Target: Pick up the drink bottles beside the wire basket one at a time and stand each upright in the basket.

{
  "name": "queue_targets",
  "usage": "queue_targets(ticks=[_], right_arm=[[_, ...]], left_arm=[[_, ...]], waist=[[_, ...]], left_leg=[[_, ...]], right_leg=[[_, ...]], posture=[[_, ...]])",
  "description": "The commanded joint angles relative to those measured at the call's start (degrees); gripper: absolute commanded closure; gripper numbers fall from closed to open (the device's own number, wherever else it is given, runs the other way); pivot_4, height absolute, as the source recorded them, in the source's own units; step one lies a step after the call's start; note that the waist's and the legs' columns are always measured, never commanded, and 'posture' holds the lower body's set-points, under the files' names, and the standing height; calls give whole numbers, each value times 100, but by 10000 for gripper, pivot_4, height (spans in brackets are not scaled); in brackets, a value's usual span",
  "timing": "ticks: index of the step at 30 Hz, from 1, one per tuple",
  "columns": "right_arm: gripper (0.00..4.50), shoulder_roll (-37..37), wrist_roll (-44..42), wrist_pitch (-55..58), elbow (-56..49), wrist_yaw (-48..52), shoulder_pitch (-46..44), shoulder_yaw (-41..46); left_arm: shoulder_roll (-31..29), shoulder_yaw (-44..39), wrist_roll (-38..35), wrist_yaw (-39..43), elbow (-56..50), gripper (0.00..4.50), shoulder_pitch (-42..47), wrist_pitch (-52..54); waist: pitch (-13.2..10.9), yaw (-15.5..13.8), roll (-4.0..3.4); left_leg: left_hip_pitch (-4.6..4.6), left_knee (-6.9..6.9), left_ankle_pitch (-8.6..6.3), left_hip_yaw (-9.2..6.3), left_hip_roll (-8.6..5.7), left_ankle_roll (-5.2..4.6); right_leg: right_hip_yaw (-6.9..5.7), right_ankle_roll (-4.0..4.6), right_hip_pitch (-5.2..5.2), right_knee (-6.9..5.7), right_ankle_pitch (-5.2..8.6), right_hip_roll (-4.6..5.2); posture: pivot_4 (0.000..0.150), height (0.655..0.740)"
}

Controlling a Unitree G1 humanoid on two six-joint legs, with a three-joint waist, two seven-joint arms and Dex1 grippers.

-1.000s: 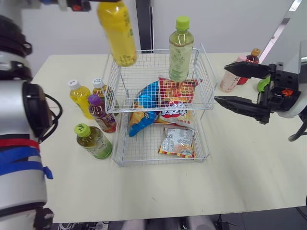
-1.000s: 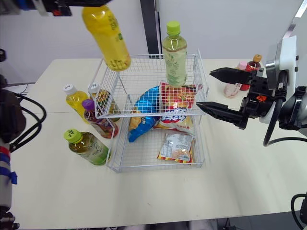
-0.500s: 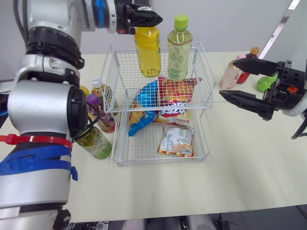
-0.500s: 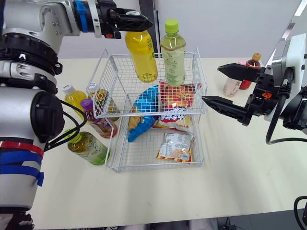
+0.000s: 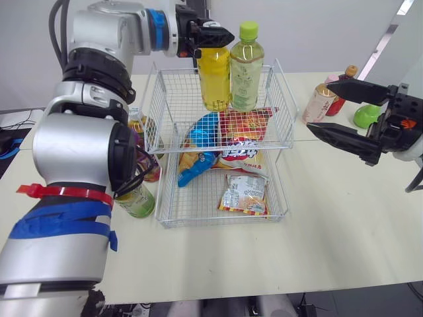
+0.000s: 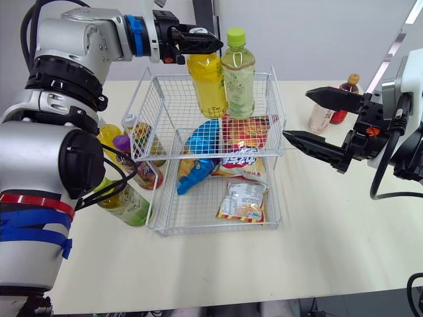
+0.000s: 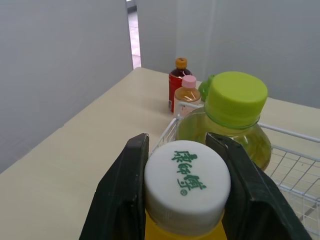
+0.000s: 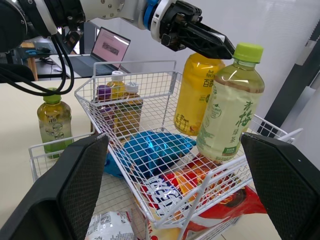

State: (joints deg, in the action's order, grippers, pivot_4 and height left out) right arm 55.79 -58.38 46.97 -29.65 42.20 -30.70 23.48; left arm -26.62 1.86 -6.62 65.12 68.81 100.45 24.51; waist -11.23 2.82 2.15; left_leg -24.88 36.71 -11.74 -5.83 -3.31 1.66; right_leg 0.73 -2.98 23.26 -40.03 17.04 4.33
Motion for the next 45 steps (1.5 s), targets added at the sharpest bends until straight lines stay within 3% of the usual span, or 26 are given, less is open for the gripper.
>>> queue_targets(ticks=[1, 5, 6, 15, 24, 32, 37, 45], right_arm=[[0, 109, -87, -75, -139, -48, -26, 167], [0, 117, -117, -62, -126, -68, -42, 139], [0, 120, -125, -56, -117, -73, -54, 120], [0, 172, -147, -37, -36, -43, -98, -2], [0, 258, -104, -81, 226, 180, -370, -267], [0, 91, 275, -368, 596, 738, -866, -906], [0, -169, 489, -494, 808, 1202, -1271, -1445], [0, -710, 870, -634, 1019, 1654, -1700, -2076]], left_arm=[[-82, -141, 26, 25, -61, 12970, 189, -98], [-242, -181, 2, 245, -164, 1494, 300, -19], [-322, -188, -25, 358, -253, 655, 321, 49], [-1139, -214, -125, 1021, -1362, 655, 80, 966], [-2426, -565, -627, 1072, -3709, 655, -941, 2493], [-3619, -1497, -875, 385, -5025, 655, -2668, 2600], [-4180, -2741, -891, 46, -5560, 655, -4693, 2198], [-3598, -4698, -1120, -546, -6348, 655, -7406, 1915]], waist=[[0, 0, 0], [0, 4, 0], [0, 11, 0], [0, 41, 0], [0, 49, -2], [2, 74, -7], [4, 86, -12], [5, -14, -11]], left_leg=[[0, 1, 0, 0, 0, 0], [0, 4, 0, -1, 0, 0], [0, 4, 0, -1, 0, 0], [1, 6, 0, -3, 3, 0], [4, 16, 0, -8, 8, 0], [10, 22, 0, -2, 12, 1], [18, 21, 0, 5, 19, 0], [21, 22, 0, 1, 23, 1]], right_leg=[[0, 0, 0, -1, 0, 0], [0, 0, -1, -2, 0, 0], [0, 0, -1, -3, 0, -1], [-1, 0, -2, -6, 0, -4], [2, 0, -4, -14, 0, -9], [11, 1, -2, -28, 0, -12], [18, 3, 1, -36, 0, -15], [13, 8, -2, -36, -2, -14]], posture=[[1500, 7400], [1500, 7400], [1500, 7400], [1500, 7400], [1500, 7400], [1500, 7400], [1500, 7400], [1500, 7400]])
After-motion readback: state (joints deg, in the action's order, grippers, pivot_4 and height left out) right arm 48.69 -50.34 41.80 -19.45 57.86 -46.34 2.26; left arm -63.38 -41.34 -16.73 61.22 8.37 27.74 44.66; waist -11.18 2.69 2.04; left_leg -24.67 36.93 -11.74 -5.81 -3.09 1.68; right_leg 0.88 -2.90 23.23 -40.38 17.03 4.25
